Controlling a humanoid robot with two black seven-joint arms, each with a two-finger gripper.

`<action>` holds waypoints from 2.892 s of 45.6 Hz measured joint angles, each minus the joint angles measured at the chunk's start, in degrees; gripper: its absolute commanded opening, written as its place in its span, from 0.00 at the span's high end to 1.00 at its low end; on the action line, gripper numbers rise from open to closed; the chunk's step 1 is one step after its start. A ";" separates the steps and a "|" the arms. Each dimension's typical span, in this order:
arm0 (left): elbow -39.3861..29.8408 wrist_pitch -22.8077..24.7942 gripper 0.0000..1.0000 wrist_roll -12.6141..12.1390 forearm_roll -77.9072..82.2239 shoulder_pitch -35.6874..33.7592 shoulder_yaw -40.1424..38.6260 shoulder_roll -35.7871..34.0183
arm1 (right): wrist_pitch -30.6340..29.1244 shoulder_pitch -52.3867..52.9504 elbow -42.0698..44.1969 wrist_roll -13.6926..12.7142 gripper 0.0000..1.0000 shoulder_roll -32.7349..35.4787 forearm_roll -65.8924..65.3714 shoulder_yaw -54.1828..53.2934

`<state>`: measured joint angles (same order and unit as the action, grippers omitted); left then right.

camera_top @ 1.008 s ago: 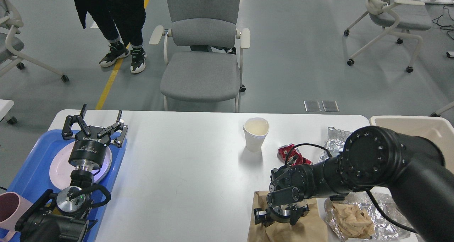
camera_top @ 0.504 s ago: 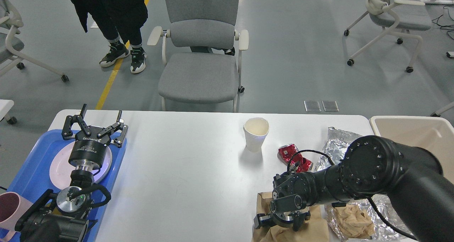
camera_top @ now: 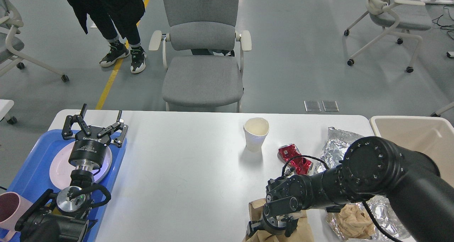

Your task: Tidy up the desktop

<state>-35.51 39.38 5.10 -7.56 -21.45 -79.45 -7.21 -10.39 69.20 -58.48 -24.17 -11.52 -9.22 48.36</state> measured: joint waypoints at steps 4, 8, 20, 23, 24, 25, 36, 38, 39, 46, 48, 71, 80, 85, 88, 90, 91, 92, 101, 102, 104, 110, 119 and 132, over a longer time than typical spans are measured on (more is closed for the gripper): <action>0.00 0.00 0.04 0.00 0.00 0.00 0.00 0.00 | 0.01 0.52 -0.31 0.00 1.00 -0.15 0.94 -0.02; 0.00 0.00 0.04 0.00 0.00 0.00 0.00 0.00 | 0.06 2.17 -1.79 0.06 1.00 -0.14 2.51 -0.02; 0.00 0.00 0.04 0.00 0.00 0.01 0.00 0.00 | 0.74 18.39 -17.83 0.28 1.00 5.27 9.88 0.37; 0.00 0.00 0.04 0.00 0.00 0.04 0.00 0.00 | 0.78 22.82 -21.72 0.28 1.00 6.43 12.17 0.65; 0.00 0.00 0.04 0.00 0.00 0.06 0.00 0.00 | 0.76 24.69 -23.29 0.28 1.00 6.99 13.02 0.75; 0.00 0.00 0.04 0.00 0.00 0.06 0.00 0.00 | 0.72 26.19 -24.53 0.27 1.00 7.50 13.67 0.83; 0.00 0.00 0.04 0.00 0.00 0.09 0.00 0.00 | -5.85 43.68 -34.28 0.20 1.00 13.24 19.65 5.08; 0.00 0.00 0.04 0.00 0.00 0.09 -0.02 0.00 | -8.69 46.86 -35.10 0.21 1.00 14.80 20.11 6.50; 0.00 0.00 0.04 0.00 0.00 0.09 -0.03 0.00 | -9.87 48.27 -35.53 0.22 1.00 15.56 20.21 7.17; 0.00 0.00 0.04 0.00 0.00 0.09 -0.08 0.00 | -17.81 61.25 -39.48 3.99 1.00 20.55 20.47 14.45; 0.00 0.00 0.04 0.00 0.00 0.09 -0.08 0.00 | -20.94 64.77 -39.97 6.80 1.00 21.35 20.49 17.60; 0.04 0.00 0.04 0.00 0.00 0.09 -0.09 0.00 | -25.64 68.88 -38.03 14.81 1.00 27.64 18.70 33.48; 0.09 0.00 0.04 0.00 0.00 0.09 -0.09 0.00 | -23.75 62.33 -28.42 14.66 1.00 35.17 14.80 39.98; 0.09 0.00 0.04 0.00 0.00 0.09 -0.09 0.00 | -23.71 54.10 -19.20 14.60 1.00 40.66 12.26 40.96; 0.09 0.00 0.04 0.01 -0.01 0.09 -0.09 0.00 | -23.50 48.08 -12.66 14.57 1.00 43.29 11.50 40.56; 0.09 0.00 0.04 0.00 0.00 0.09 -0.09 0.00 | -23.32 43.97 -8.22 14.60 1.00 44.58 11.37 39.79; 0.09 0.00 0.04 0.00 0.00 0.09 -0.08 0.00 | -23.11 41.30 -5.29 14.60 1.00 45.38 11.35 39.04; 0.09 0.00 0.04 0.00 0.00 0.09 -0.08 0.00 | -22.89 39.06 -3.02 14.59 1.00 46.03 11.33 38.32; 0.09 0.00 0.04 0.00 0.00 0.09 -0.07 0.00 | -18.59 18.08 15.44 14.60 1.00 51.02 10.99 25.54; 0.09 0.00 0.04 0.00 0.00 0.09 -0.06 0.00 | -17.90 15.45 17.83 14.60 1.00 51.16 10.97 23.95; 0.09 0.00 0.04 0.00 0.00 0.09 -0.05 0.00 | -16.76 11.09 21.94 14.62 1.00 51.09 10.97 21.57; 0.09 0.00 0.04 0.00 0.00 0.09 -0.02 0.00 | -11.20 -3.34 34.35 14.78 1.00 47.11 10.94 14.26; 0.09 0.00 0.04 0.00 0.00 0.09 -0.02 0.00 | 1.89 -20.39 48.87 15.09 1.00 37.71 8.71 8.68; 0.09 0.00 0.04 0.00 0.00 0.09 -0.02 0.00 | 10.72 -31.28 56.22 15.30 1.00 30.74 7.91 8.07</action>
<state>-35.42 39.38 5.10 -7.56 -21.36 -79.48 -7.21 0.33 37.92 -2.26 -8.87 19.23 -1.32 56.43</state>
